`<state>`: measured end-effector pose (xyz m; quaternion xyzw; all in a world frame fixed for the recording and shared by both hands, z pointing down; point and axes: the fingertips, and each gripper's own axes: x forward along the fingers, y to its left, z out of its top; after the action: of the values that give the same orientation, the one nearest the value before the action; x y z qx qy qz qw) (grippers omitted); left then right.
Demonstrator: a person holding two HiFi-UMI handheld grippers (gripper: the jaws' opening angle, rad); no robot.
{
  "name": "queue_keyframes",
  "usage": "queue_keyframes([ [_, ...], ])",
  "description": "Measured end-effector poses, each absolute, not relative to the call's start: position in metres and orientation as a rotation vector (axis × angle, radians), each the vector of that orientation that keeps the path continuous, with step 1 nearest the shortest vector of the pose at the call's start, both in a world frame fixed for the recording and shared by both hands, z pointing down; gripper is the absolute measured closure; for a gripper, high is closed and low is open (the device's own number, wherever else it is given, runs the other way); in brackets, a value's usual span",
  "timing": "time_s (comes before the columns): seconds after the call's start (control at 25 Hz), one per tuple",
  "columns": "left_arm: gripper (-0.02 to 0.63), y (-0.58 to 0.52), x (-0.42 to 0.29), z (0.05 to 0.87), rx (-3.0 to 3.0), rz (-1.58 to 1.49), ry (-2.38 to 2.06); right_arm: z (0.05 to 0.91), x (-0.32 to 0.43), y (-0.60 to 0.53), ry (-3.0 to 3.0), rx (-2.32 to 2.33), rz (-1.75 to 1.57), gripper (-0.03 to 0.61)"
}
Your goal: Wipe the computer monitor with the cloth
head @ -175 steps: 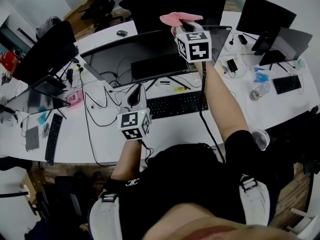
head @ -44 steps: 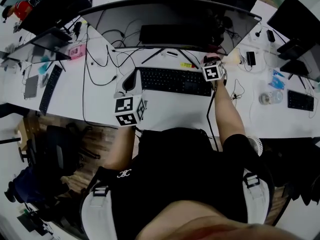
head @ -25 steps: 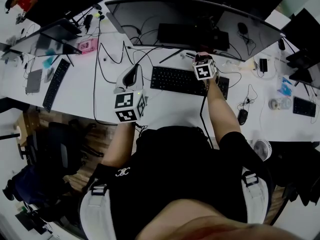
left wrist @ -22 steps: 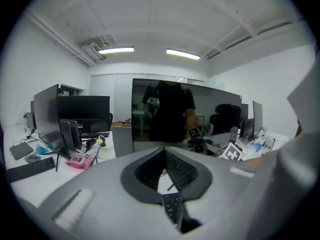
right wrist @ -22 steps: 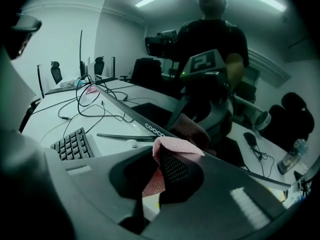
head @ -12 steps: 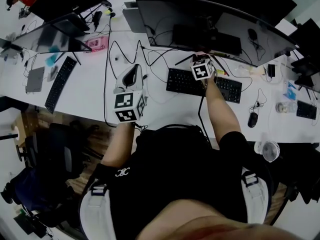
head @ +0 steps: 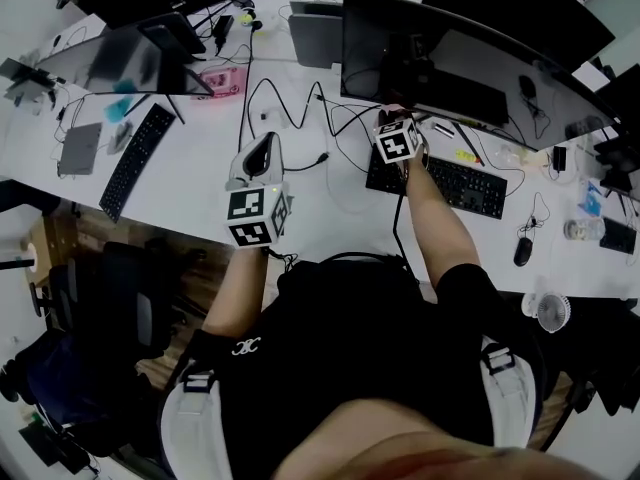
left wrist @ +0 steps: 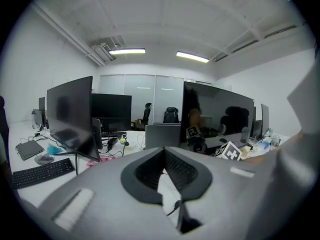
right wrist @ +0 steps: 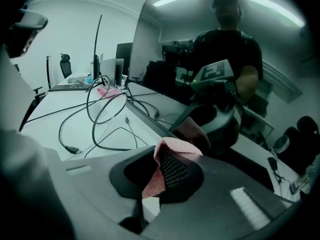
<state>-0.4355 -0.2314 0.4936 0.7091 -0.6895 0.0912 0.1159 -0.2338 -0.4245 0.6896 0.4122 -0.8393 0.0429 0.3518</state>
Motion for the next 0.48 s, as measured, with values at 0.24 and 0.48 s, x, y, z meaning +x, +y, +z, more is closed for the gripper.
queue_keyframes([
  [0.24,0.563,-0.222,-0.47,0.495,2.027,0.21,-2.059,0.683,-0.291,-0.419,-2.208,0.994,0.085,0.565],
  [0.48,0.563,-0.211,-0.497,0.503,1.965,0.167,-2.095,0.689,-0.33,-0.414,-2.227,0.928,0.077,0.565],
])
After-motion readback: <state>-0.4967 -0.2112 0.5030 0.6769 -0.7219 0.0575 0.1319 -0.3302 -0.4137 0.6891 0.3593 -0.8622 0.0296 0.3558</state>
